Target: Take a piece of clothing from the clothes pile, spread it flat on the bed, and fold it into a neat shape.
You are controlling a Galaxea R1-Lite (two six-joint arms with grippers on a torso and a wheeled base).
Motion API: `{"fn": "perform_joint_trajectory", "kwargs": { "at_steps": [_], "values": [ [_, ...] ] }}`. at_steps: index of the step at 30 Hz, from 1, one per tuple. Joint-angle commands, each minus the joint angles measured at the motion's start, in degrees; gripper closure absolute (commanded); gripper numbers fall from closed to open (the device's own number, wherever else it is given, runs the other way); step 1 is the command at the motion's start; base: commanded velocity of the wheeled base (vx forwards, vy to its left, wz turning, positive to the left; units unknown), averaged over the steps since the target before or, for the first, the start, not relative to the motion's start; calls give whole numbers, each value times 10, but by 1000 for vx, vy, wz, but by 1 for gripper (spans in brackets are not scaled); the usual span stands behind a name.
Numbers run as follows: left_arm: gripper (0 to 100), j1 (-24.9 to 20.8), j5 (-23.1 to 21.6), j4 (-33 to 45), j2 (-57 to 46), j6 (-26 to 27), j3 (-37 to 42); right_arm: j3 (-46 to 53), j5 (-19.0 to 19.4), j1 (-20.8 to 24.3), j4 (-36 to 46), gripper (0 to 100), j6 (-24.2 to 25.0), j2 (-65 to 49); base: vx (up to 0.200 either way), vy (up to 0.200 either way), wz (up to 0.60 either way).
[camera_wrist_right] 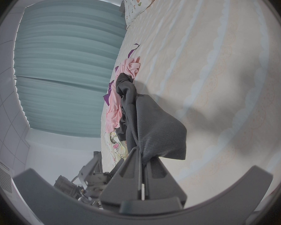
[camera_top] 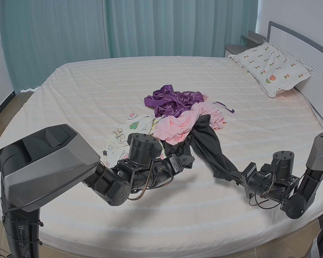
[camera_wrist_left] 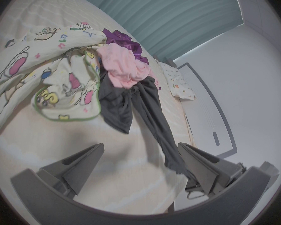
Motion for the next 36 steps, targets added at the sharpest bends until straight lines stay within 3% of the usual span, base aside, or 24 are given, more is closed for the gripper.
{"fn": "perform_joint_trajectory", "kwargs": {
  "at_steps": [1,6,11,17,26,36],
  "values": [
    [0,19,11,5,64,-16,-83,-2,0,1,0,100,0,2,0,0,0],
    [0,17,25,13,128,-50,-178,-6,0,1,-1,100,-1,9,0,0,0],
    [0,14,65,78,157,-50,-247,-5,0,1,-1,100,-1,6,0,0,0],
    [0,17,70,121,141,-52,-236,-5,0,0,-1,100,-1,7,0,0,0],
    [0,18,70,117,91,-51,-185,-4,0,0,-1,100,-1,6,0,0,0],
    [0,25,89,96,122,-52,-226,-6,0,1,-1,100,-1,7,0,0,0]
  ]
}}
